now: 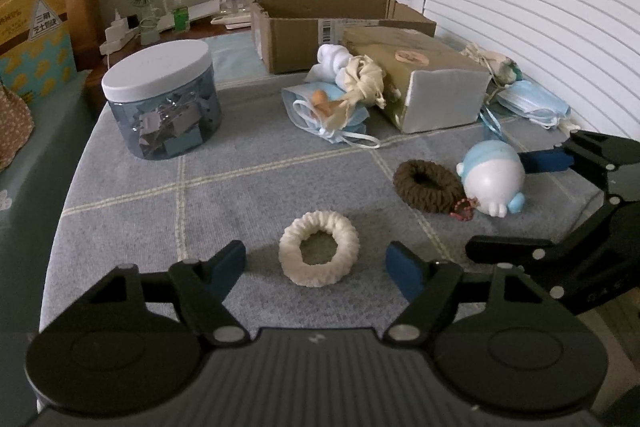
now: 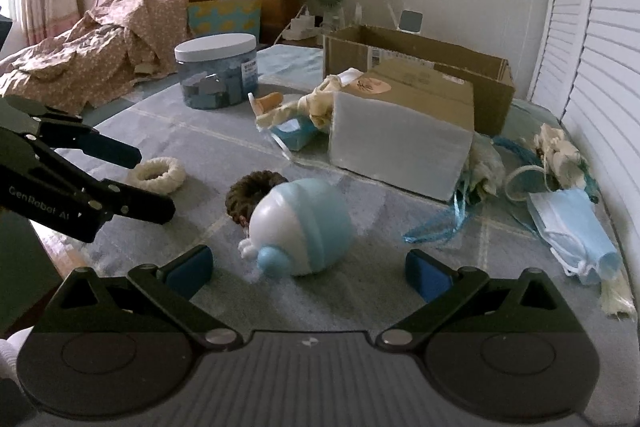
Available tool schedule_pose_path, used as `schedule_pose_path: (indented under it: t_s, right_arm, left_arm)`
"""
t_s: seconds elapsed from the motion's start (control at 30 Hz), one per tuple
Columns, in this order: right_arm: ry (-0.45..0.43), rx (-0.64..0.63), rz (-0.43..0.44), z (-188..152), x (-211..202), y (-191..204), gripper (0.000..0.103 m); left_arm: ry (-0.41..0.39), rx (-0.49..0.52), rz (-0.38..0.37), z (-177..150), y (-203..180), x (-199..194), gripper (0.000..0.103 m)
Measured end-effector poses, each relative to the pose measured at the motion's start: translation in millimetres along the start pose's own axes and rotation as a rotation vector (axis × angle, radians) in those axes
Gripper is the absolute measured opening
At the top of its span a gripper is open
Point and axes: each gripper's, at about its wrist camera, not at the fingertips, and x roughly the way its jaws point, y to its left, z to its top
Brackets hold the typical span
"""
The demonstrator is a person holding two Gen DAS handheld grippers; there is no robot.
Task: Organize soft objects
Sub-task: 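Grasp the light blue round toy with the right tool while the left tool grasps the cream braided ring, then carry the toy with the right tool into the cardboard box while the left tool drops the ring there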
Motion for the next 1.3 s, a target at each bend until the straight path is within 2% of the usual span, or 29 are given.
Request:
schedule_pose_path:
  t_s: [0.13,0.3,0.43,0.5,0.57,0.7,0.83,0.93,1.17,1.3]
  right_arm:
    - [0.01,-0.003,-0.004,3,2,2,0.103]
    - [-0.004,-0.018,-0.019,4,4,4,0.101]
    - [-0.013,-0.044,-0.025,8,2,7,0.086]
    - [-0.016,-0.046,-0.025,10,1,7,0.081]
    - [-0.013,-0.042,-0.024,11,0,8,0.075]
    - [0.008,-0.034,-0.03,12,-1,9,0.062]
    - [0.028,-0.028,-0.042,13,-2,10,0.06]
    - [0.039,-0.026,-0.057,15,-6,11,0.06]
    - [0.046,-0.005,-0.081,28,-24,8,0.06]
    - [0.03,0.005,-0.116,47,-35,4,0.059]
  left_arm:
    - [-0.008,0.016,-0.013,0,-3,-2,0.061]
    - [-0.02,0.017,-0.016,-1,-2,-2,0.06]
    - [-0.025,0.017,-0.017,-1,-3,-2,0.06]
    - [-0.026,0.016,-0.016,-1,-3,-3,0.057]
    - [-0.028,0.017,-0.014,-1,-3,-3,0.048]
    - [-0.029,0.03,-0.018,-1,-2,-4,0.041]
    - [-0.027,0.057,-0.011,0,-2,-5,0.032]
    - [-0.02,0.078,-0.018,3,0,-6,0.03]
    - [-0.015,0.125,-0.06,16,10,-19,0.03]
    - [-0.013,0.114,-0.103,29,19,-26,0.029]
